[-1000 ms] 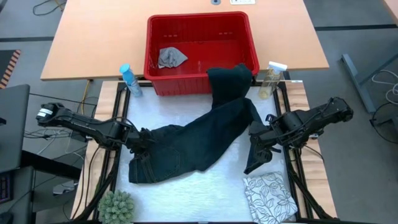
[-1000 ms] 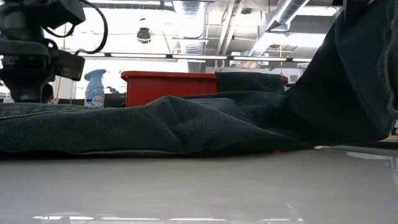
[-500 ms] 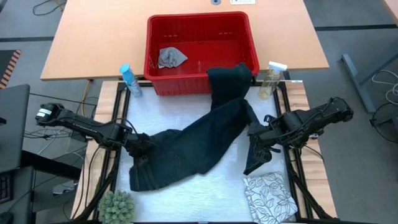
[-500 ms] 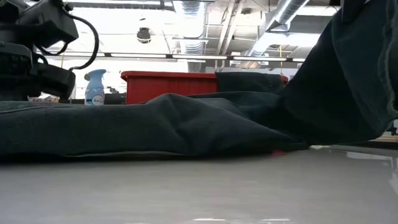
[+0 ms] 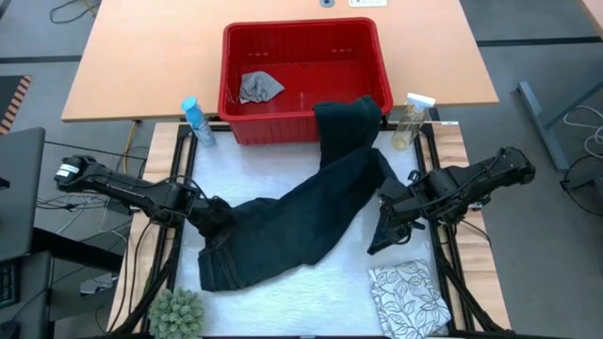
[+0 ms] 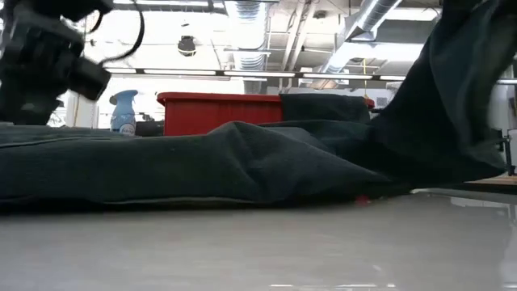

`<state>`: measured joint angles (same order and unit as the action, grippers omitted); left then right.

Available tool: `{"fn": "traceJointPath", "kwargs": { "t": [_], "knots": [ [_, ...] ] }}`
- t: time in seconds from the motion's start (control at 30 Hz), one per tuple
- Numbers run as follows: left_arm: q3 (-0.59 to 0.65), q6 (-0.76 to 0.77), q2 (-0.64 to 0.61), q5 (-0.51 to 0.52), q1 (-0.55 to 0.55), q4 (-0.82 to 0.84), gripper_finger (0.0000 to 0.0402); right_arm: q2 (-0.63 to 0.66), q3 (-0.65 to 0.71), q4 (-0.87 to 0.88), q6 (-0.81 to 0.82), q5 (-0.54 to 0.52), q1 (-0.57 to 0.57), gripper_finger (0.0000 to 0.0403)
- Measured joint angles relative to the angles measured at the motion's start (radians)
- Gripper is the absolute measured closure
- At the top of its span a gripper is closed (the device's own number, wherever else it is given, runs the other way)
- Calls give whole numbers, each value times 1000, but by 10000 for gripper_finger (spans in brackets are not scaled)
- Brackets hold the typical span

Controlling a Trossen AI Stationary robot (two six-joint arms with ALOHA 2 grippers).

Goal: Fold laundry
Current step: Fold the dark blue pants

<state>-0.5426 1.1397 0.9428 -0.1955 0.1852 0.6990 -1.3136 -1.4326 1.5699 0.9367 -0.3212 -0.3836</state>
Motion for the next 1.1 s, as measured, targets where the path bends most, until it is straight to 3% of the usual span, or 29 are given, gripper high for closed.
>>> {"fn": "traceJointPath", "kwargs": {
  "t": [0.17,0.3,0.37,0.5,0.63,0.73,0.8,0.93,1.1],
  "knots": [
    [-191,-32,0,105,0,246,400,-1,0,1,115,-92,9,381],
    [-330,-17,0,221,0,505,401,-2,0,1,139,-87,26,381],
    [-376,0,0,278,0,623,401,-2,0,1,114,-39,28,381],
    [-416,29,-1,337,-1,785,401,-2,0,1,23,154,10,381],
    [-418,36,0,360,-1,864,401,-2,0,1,7,315,-37,381],
    [-418,34,6,390,-1,871,401,-2,0,1,99,366,-73,381],
    [-418,23,9,410,-1,871,401,-2,0,1,200,360,-92,381],
    [-418,-11,26,445,-1,872,401,-4,0,1,472,244,-115,382],
    [-418,-37,28,463,-1,872,401,-11,0,1,620,205,-138,382]
  ]
}}
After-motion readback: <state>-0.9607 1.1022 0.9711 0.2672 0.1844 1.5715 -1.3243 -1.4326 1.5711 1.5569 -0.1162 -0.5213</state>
